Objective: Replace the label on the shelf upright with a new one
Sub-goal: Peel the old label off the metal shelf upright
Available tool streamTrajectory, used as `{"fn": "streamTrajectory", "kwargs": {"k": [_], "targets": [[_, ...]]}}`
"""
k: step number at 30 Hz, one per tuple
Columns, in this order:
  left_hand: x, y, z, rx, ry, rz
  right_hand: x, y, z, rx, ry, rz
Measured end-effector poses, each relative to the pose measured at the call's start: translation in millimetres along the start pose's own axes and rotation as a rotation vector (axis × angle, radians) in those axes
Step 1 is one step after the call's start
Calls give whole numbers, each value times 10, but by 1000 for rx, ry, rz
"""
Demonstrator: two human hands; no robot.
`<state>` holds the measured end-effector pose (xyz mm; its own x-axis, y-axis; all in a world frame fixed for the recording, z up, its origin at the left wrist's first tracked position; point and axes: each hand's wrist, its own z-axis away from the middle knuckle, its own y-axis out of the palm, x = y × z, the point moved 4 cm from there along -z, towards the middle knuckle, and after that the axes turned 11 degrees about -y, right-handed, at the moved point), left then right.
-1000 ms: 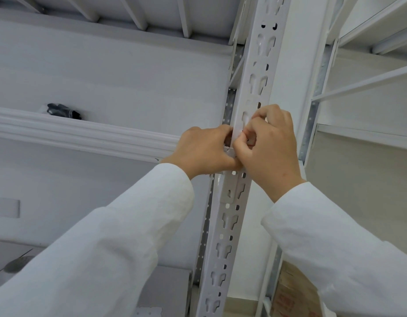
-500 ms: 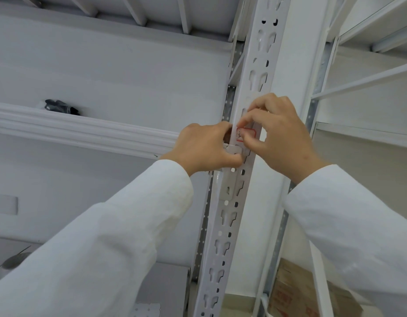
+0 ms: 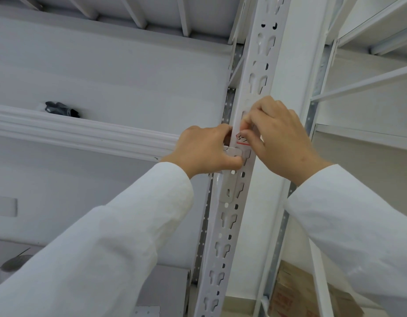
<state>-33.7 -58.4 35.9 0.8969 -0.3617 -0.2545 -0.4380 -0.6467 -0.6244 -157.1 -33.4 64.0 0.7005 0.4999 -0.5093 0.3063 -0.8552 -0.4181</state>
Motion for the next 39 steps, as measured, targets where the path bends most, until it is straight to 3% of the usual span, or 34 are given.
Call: {"fn": "streamTrajectory", "kwargs": {"k": [3, 15, 26, 39], "targets": [[2, 7, -9, 7, 4, 2, -53, -27, 17, -39, 5, -77], [-14, -20, 14, 6, 3, 10, -38, 5, -18, 49, -42, 53], [2, -6, -10, -1, 8, 8, -163, 35, 101, -63, 17, -164], [-24, -30, 10, -7, 14, 4, -60, -20, -12, 131, -6, 13]]}}
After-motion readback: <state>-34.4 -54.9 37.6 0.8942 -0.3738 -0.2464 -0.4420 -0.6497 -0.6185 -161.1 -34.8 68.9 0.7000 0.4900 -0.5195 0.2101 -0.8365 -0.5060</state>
